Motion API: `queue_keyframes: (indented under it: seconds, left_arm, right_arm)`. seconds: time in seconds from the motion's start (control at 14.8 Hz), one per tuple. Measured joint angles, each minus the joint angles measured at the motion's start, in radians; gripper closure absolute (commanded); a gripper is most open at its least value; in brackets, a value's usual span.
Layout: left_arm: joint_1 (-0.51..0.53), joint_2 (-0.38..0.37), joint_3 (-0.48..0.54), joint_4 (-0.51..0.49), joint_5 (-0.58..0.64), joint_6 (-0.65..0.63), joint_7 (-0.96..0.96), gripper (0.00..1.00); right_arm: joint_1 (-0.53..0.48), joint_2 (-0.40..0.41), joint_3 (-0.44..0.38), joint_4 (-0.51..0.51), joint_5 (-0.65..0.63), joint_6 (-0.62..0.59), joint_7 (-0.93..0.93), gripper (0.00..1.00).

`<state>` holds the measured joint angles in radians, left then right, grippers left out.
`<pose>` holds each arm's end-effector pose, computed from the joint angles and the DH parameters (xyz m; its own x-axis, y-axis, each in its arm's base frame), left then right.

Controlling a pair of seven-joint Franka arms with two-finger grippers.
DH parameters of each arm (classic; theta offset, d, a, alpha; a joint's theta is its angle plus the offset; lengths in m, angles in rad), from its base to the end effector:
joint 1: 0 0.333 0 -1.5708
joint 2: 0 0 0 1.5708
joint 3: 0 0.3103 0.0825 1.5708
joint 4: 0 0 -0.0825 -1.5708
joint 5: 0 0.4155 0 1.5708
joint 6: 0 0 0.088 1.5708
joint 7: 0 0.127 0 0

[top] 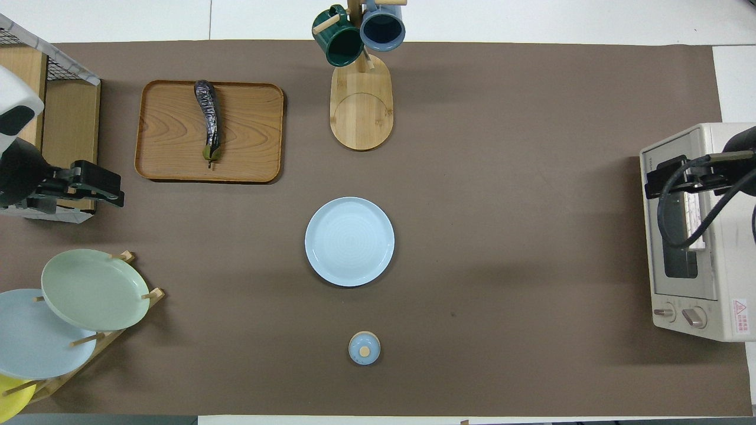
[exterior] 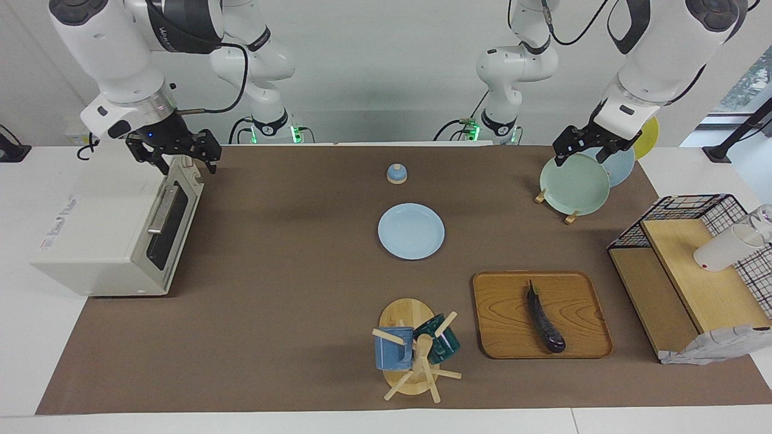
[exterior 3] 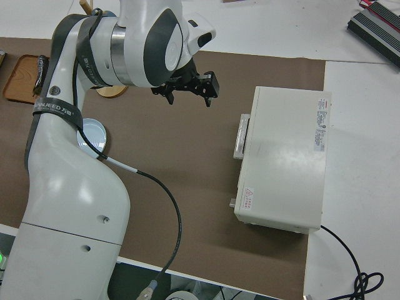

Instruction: Put eggplant into oven

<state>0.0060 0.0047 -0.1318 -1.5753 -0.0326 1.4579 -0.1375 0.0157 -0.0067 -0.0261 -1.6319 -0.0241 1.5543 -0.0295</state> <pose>0.5670 -0.0760 0.5849 0.9921 0.0089 -0.1251 0.0110 -0.9998 0.0162 0.5785 -0.0092 0.5708 0.9973 0.0187 -0.0715 0.0203 -0.9996 0.0218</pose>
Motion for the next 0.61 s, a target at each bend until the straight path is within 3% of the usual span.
queue_keyframes:
  seconds: [0.61]
  left_arm:
    - [-0.001, 0.0, -0.001, 0.0, -0.001, 0.012, 0.0, 0.0]
  right_arm:
    - [-0.001, -0.014, -0.001, 0.0, 0.0, -0.004, 0.0, 0.0]
